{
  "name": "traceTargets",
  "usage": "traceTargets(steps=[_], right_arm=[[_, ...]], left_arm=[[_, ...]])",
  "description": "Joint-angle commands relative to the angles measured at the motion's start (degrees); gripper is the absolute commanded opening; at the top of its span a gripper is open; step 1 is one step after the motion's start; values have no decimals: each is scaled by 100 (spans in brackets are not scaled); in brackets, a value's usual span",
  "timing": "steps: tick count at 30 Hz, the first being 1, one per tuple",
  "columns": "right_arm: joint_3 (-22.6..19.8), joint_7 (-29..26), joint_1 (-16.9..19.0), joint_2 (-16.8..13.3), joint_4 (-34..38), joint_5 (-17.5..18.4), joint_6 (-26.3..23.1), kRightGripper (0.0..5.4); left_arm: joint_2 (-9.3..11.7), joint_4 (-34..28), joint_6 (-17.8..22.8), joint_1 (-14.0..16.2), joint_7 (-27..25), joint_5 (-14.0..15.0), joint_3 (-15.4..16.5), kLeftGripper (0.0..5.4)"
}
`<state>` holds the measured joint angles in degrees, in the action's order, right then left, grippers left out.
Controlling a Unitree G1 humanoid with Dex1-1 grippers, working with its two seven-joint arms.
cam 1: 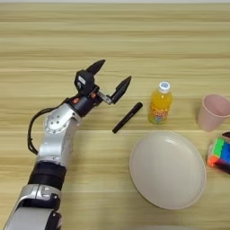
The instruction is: Move the objects on the table
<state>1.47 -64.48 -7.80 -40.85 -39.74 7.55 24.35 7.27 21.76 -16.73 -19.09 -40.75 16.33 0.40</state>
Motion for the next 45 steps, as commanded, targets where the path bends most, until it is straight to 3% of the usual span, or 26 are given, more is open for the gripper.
traceTargets(steps=[1,18,33,45], right_arm=[[-186,-221,-85,27,212,332,-75,537],[-873,-776,183,42,1489,1579,-856,537],[-1109,-384,534,369,3153,2159,-1442,537],[-1294,336,557,834,4006,2516,-1726,537]], left_arm=[[-9,71,-76,-100,-23,-6,-3,540],[5,156,-143,-135,-6,-62,-18,540],[-13,101,-193,-3,21,-25,-25,540],[91,-856,31,525,140,148,72,540]])
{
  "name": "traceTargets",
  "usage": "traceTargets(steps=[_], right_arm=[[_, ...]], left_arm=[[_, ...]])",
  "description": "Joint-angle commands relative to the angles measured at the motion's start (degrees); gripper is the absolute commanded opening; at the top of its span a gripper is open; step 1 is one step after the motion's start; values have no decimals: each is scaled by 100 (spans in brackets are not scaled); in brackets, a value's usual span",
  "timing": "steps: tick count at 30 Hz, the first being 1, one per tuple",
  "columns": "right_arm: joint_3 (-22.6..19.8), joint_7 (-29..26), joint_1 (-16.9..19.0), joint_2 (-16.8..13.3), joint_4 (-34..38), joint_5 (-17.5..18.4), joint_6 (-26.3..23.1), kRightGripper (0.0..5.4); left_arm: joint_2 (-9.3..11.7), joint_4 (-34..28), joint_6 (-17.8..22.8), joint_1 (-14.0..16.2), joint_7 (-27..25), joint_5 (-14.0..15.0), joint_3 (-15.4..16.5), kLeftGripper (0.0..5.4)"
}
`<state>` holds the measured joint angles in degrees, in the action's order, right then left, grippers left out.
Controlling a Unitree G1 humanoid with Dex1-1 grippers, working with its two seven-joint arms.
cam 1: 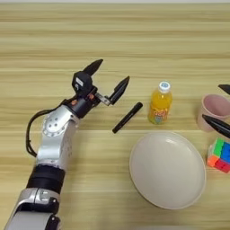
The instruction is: Move the objects on the table
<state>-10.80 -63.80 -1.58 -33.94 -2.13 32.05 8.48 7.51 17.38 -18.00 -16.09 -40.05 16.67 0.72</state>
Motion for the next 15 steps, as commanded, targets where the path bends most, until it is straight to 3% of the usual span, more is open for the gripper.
traceTargets(steps=[1,7,10,15], right_arm=[[-65,324,-68,178,280,67,-160,537],[-104,720,-33,487,583,154,-181,537],[-196,1068,-71,712,793,208,-128,537],[-253,1668,-168,1045,1038,213,-140,537]], left_arm=[[76,-537,198,289,86,130,39,540],[144,-1203,396,707,301,286,186,540],[-48,-1494,546,840,841,672,650,540],[-212,-1903,425,1060,1563,683,1020,540]])
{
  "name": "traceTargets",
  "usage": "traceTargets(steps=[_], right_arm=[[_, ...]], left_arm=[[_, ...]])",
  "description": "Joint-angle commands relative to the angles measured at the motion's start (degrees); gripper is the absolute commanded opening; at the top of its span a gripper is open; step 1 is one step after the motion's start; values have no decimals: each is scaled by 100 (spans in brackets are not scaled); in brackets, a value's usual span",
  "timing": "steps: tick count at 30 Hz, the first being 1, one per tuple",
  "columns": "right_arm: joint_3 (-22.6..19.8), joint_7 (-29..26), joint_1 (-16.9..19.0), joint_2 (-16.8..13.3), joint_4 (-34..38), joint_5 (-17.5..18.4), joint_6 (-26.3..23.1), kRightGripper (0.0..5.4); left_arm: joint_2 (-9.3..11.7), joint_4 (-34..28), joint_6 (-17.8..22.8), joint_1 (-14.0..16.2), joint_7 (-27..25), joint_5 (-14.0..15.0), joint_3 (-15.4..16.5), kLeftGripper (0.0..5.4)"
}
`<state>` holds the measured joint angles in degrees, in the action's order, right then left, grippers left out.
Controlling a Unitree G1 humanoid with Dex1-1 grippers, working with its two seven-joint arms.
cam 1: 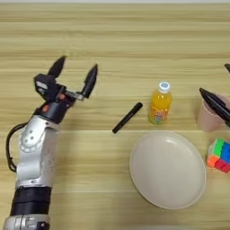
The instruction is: Move the objects on the table
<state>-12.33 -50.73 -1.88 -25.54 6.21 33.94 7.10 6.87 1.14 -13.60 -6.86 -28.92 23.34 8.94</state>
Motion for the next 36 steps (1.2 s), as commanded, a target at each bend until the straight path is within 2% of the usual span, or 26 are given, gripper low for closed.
traceTargets(steps=[1,6,9,12,15,18,22,25,28,33,36], right_arm=[[-107,469,-158,255,239,8,-2,537],[-124,1231,-270,485,386,-350,-12,537],[-144,1977,-374,585,600,-808,-93,537],[-158,2497,-428,611,863,-1223,-97,537],[-214,3046,-454,681,1058,-1450,-299,537],[-242,3575,-441,706,1130,-1918,-380,537],[-184,3939,-294,861,1150,-2135,-469,537],[-9,4088,-65,1017,859,-2583,-13,537],[286,4115,90,1202,575,-2916,491,537],[682,4098,105,1390,266,-3216,1072,537],[881,3959,100,1480,-6,-3132,1357,537]], left_arm=[[-172,-336,-40,146,583,-17,259,540],[-248,-571,-257,115,1204,-244,516,540],[-199,-583,-258,24,1699,-448,724,540],[-111,-703,-240,61,1883,-678,700,540],[-33,-831,-333,187,2010,-1130,589,540],[75,-901,-378,297,2205,-1665,568,540],[143,-1082,-199,460,2510,-2125,617,540],[129,-1167,-111,635,2645,-2375,532,540],[96,-1067,-5,782,2682,-2443,464,540],[82,-846,62,1116,2672,-2509,340,540],[58,-692,99,1194,2691,-2457,326,540]])
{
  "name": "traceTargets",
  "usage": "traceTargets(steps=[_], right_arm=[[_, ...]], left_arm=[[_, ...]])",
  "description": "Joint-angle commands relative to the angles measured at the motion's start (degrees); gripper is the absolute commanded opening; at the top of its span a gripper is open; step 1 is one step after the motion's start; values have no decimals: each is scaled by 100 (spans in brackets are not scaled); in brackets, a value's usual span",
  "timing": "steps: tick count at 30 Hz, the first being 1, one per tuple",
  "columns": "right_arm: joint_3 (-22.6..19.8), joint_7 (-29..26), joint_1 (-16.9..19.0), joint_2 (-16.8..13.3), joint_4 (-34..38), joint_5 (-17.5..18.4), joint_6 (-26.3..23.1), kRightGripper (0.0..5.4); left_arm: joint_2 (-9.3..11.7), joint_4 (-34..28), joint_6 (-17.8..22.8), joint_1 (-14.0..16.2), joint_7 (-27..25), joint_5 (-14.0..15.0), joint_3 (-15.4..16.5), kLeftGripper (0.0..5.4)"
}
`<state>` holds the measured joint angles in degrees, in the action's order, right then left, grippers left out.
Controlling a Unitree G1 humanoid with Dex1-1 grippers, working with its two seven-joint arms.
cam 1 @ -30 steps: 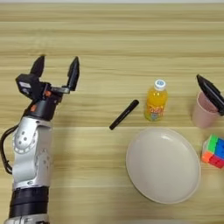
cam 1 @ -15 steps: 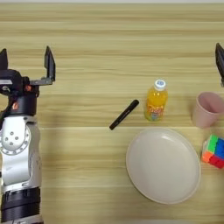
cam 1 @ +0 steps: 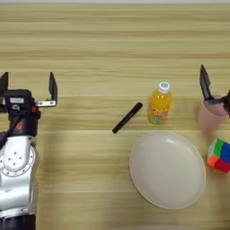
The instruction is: Move the objects on the table
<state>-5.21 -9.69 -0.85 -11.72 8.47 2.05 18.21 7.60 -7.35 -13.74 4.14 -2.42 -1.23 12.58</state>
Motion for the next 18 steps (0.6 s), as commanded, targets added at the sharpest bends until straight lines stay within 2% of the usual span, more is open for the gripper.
traceTargets(steps=[1,4,8,14,18], right_arm=[[254,-228,-4,140,-299,125,338,537],[485,-487,-2,192,-438,239,590,537],[750,-695,7,263,-547,287,644,537],[975,-792,-69,413,-825,325,385,537],[1052,-699,-243,526,-1133,261,101,537]], left_arm=[[-4,255,151,121,8,10,-65,540],[-30,432,171,235,-14,34,-113,540],[-105,524,197,337,20,92,-168,540],[-216,421,126,438,26,126,-278,540],[-250,401,107,492,30,141,-311,540]])
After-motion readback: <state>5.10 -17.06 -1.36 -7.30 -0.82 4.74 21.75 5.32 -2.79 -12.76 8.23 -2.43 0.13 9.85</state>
